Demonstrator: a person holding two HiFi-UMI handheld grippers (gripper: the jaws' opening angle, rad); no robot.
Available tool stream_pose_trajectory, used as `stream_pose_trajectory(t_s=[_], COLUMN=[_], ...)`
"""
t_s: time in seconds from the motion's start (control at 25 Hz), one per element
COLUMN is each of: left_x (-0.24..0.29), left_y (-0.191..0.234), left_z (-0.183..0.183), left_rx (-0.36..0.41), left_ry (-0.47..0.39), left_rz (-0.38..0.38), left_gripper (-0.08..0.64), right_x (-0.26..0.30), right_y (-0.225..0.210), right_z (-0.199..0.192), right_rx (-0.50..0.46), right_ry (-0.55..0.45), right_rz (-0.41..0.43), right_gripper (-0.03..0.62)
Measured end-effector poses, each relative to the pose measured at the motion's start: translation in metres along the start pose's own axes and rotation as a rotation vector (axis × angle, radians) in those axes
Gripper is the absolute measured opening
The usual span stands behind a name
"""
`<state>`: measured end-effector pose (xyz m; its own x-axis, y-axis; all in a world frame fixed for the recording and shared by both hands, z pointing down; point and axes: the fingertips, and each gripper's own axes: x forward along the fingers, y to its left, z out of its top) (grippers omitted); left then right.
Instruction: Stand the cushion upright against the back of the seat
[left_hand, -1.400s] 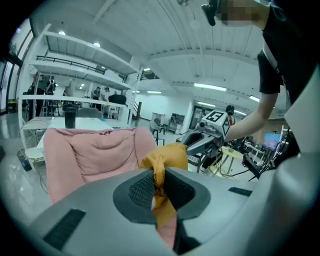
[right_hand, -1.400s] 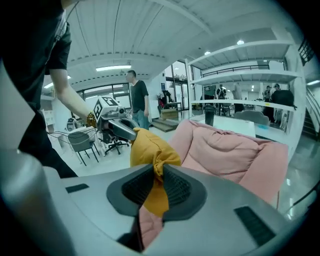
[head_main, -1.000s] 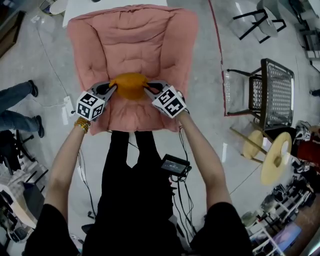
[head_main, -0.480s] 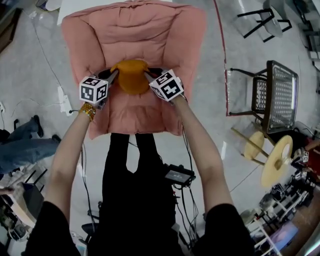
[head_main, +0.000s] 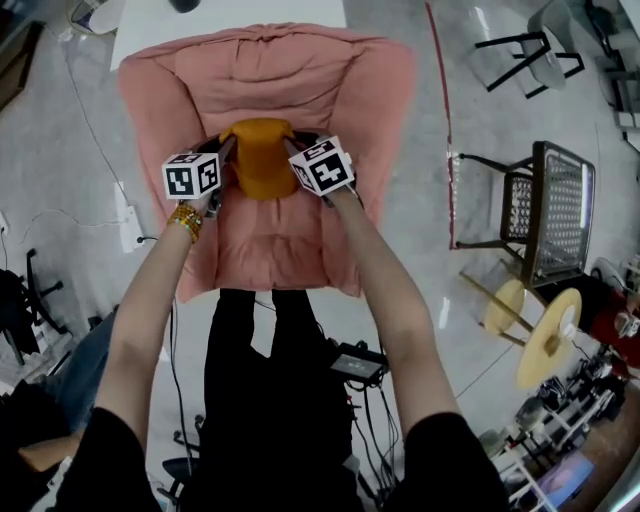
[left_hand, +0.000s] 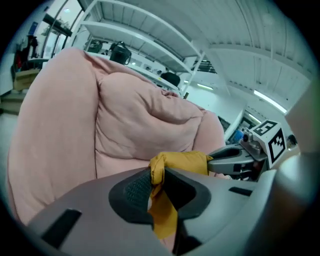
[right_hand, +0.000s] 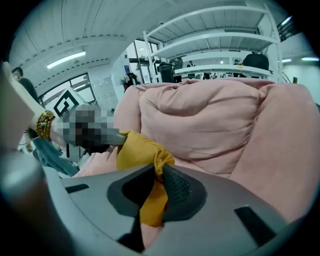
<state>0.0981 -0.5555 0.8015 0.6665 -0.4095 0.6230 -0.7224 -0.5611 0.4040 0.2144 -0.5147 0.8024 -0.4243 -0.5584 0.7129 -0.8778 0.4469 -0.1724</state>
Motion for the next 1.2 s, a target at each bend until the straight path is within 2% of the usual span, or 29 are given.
stream_pose_trajectory(t_s=[0.16, 0.32, 0.44, 0.56, 0.76, 0.92, 1.04, 1.2], left_x=[0.015, 0.026, 0.03, 0.028, -0.001, -0.029, -0.055, -0.082], left_y=[0.018, 0.026, 0.031, 0.035, 0.042, 0.044, 0.027, -0.032], left_z=[0.009, 0.014, 0.02, 0.025, 0.024, 0.013, 0.002, -0.005], left_rx=[-0.09, -0.201, -0.225, -0.255, -0.283, -0.233, -0.085, 0.138], left_ry=[-0.047, -0.085, -0.103, -0.123, -0.156, -0.165, -0.151, -0.125], left_rz=[0.052, 0.035, 0.02, -0.028, -0.063, -0.043, -0.06, -0.14], left_gripper=[0.063, 0.066, 0.069, 0.08, 0.16, 0.16, 0.16, 0.156], right_x=[0.016, 0.026, 0.03, 0.028, 0.004, -0.021, -0.034, -0.055], right_y=[-0.015, -0.02, -0.028, -0.039, -0.033, -0.026, 0.002, 0.053], right_z=[0.01, 0.014, 0.018, 0.02, 0.013, 0.005, 0.009, 0.021], right_rx=[0.044, 0.06, 0.073, 0.102, 0.111, 0.187, 0.235, 0.141], right_ry=[-0.02, -0.023, -0.03, -0.057, -0.085, -0.145, -0.204, -0.221], right_rz=[-0.063, -0.108, -0.137, -0.162, -0.139, -0.089, -0.009, 0.076], right_gripper=[0.057, 0.061, 0.086, 0.152, 0.156, 0.155, 0.155, 0.147])
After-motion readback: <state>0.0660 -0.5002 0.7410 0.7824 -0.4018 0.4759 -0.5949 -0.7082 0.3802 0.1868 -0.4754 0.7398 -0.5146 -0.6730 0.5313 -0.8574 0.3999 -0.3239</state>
